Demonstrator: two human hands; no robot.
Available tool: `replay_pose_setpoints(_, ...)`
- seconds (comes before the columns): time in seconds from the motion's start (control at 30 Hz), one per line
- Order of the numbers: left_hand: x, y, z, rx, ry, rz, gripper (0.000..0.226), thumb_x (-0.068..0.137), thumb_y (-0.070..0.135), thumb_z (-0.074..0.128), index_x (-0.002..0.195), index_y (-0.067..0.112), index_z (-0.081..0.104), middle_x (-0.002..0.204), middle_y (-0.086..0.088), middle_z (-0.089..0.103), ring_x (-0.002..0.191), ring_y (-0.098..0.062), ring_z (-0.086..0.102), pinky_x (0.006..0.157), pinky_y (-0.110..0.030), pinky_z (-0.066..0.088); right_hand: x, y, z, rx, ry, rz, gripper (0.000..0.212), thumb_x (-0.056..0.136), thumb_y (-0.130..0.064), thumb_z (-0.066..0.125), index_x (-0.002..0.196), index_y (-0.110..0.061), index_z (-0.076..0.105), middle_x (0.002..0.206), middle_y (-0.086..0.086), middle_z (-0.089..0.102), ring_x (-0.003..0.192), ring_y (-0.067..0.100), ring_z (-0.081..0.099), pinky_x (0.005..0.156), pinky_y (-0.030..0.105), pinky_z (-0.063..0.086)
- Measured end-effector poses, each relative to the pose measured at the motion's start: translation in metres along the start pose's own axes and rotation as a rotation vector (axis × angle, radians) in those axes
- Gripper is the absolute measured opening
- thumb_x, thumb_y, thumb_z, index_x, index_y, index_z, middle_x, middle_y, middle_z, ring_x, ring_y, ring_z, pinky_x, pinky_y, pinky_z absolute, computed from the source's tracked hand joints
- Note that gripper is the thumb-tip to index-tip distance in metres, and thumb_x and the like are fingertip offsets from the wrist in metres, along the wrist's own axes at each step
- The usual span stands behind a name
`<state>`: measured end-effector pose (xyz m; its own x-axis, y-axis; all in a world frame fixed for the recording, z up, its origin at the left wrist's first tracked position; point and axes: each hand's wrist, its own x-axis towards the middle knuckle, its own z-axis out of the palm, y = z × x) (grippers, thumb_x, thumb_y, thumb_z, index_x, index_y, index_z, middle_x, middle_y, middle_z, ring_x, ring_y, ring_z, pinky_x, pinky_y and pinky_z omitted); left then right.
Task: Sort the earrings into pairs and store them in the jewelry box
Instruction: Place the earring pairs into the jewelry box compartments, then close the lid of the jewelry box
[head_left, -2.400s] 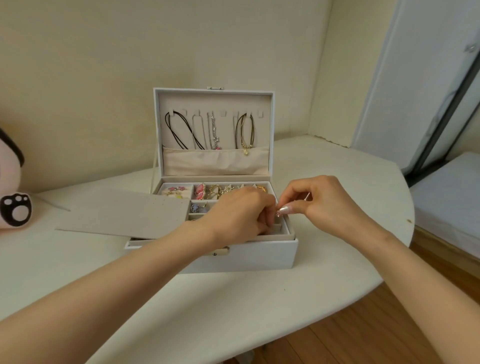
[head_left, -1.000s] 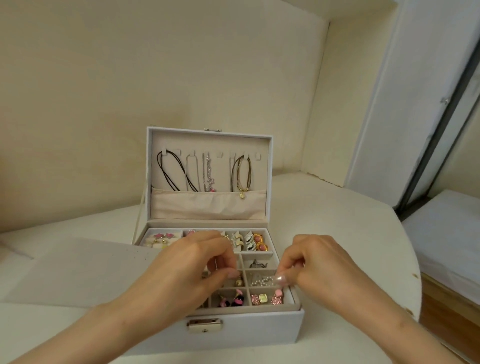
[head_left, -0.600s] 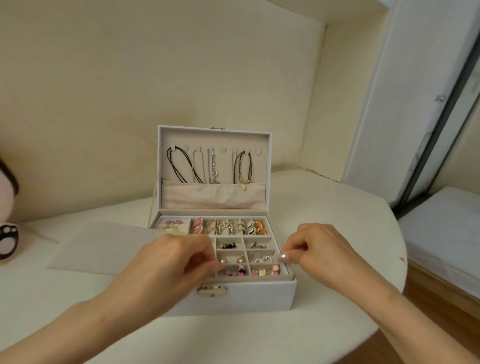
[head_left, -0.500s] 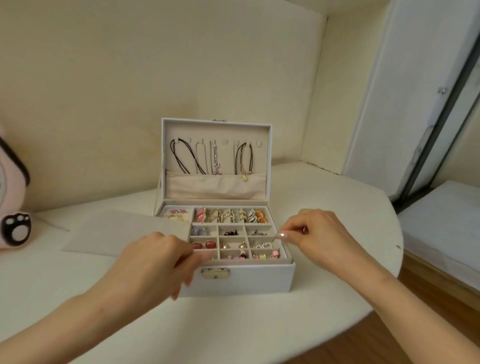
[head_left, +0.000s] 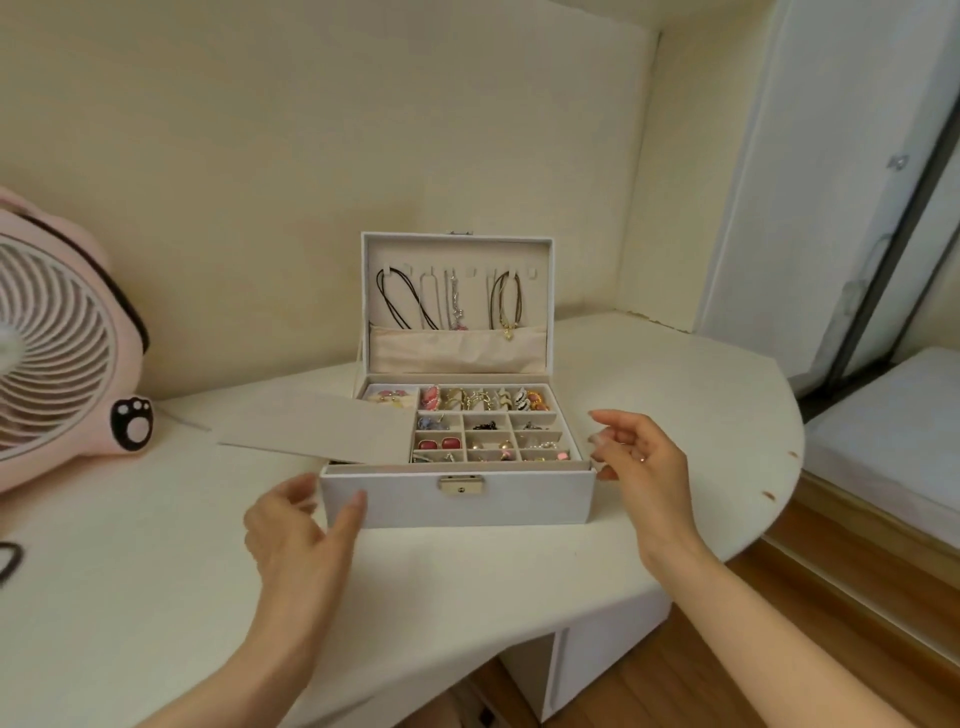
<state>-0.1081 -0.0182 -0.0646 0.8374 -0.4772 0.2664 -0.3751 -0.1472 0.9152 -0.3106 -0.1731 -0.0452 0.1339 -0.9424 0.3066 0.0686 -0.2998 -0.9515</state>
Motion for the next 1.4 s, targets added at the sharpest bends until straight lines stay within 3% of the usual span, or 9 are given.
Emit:
replay_pose_setpoints(0.17,0.004,0.011,0.004,-0.256,0.087,0.043,0.041,0.086,0.026,0.063,0.121,0.024,0.042,0.123,0.002,0.042,0.122,-0.020,0.041,0.107,-0.042,0.031,-0.009,0.004,0.001,-0.001,0.012,0.008,0.024,0.090,-0.002,0.055,0.097,-0.022,0.066,0.089,-0.002,0.061,0.081,0.012,0.055,0.066,0.018,0.044)
replay_pose_setpoints(0.3,-0.002,0.028,0.012,-0.055,0.091,0.426,0.051,0.084,0.021,0.063,0.129,0.018,0.040,0.123,0.012,0.040,0.116,-0.007,0.037,0.098,-0.025,0.022,-0.009,-0.003,0.004,0.014,0.016,0.010,0.022,0.091,-0.007,0.054,0.095,-0.025,0.066,0.090,-0.004,0.064,0.077,0.009,0.055,0.065,0.017,0.043)
replay_pose_setpoints(0.43,-0.001,0.039,0.024,0.004,-0.126,0.588,0.042,0.081,0.033,0.053,0.120,0.036,0.038,0.120,0.018,0.048,0.113,0.006,0.038,0.093,-0.011,0.019,-0.003,-0.013,0.007,-0.020,-0.019,0.009,0.020,0.096,-0.021,0.050,0.107,-0.025,0.065,0.092,-0.006,0.064,0.078,0.007,0.054,0.065,0.018,0.042)
replay_pose_setpoints(0.63,0.011,0.019,0.037,0.376,-0.285,0.765,0.040,0.077,0.053,0.036,0.105,0.033,0.056,0.105,0.024,0.054,0.107,-0.002,0.047,0.088,-0.021,0.014,0.003,-0.015,0.007,-0.062,-0.037,0.049,0.030,0.094,-0.034,0.050,0.097,-0.011,0.070,0.089,-0.003,0.061,0.073,0.009,0.054,0.070,0.027,0.046)
replay_pose_setpoints(0.83,0.021,0.021,0.034,0.401,-0.298,0.801,0.019,0.085,0.034,0.063,0.102,0.027,0.062,0.104,0.015,0.057,0.104,-0.012,0.048,0.085,-0.027,0.027,0.021,-0.004,0.010,-0.736,-0.222,-0.169,0.027,0.093,-0.030,0.054,0.117,-0.026,0.065,0.124,-0.003,0.048,0.117,0.019,0.040,0.088,0.022,0.033)
replay_pose_setpoints(1.0,0.023,0.024,0.033,0.439,-0.292,0.864,0.022,0.081,0.043,0.063,0.096,0.026,0.066,0.097,0.013,0.062,0.096,-0.015,0.051,0.079,-0.029,0.036,0.036,-0.031,0.011,-1.134,-0.438,-0.145,0.029,0.092,-0.042,0.051,0.115,-0.032,0.065,0.129,-0.005,0.048,0.123,0.019,0.040,0.087,0.031,0.034)
replay_pose_setpoints(1.1,0.047,0.041,0.028,0.232,-0.321,0.735,0.038,0.079,0.055,0.042,0.092,0.029,0.065,0.093,0.013,0.061,0.091,-0.009,0.053,0.076,-0.026,0.035,0.051,-0.040,0.015,-0.983,-0.447,-0.153,0.029,0.090,-0.037,0.057,0.116,-0.027,0.065,0.129,-0.004,0.053,0.122,0.018,0.047,0.091,0.030,0.037)
replay_pose_setpoints(1.23,0.134,0.066,0.035,-0.102,-0.033,0.317,0.027,0.093,0.036,0.046,0.114,0.020,0.055,0.115,0.000,0.053,0.109,-0.016,0.047,0.092,-0.032,0.039,0.098,-0.044,0.029,-0.355,-0.297,0.065,0.049,0.096,-0.035,0.048,0.142,-0.020,0.039,0.145,0.002,0.042,0.130,0.019,0.042,0.108,0.036,0.036)
replay_pose_setpoints(1.4,0.193,0.081,0.058,-0.338,-0.422,-0.285,0.067,0.096,0.057,0.017,0.146,0.013,0.022,0.152,-0.001,0.027,0.141,-0.022,0.024,0.114,-0.042,0.020,0.144,-0.042,0.056,-0.005,-0.338,0.304,0.068,0.092,-0.064,0.025,0.147,-0.024,0.025,0.153,0.003,0.029,0.138,0.024,0.031,0.113,0.051,0.024)
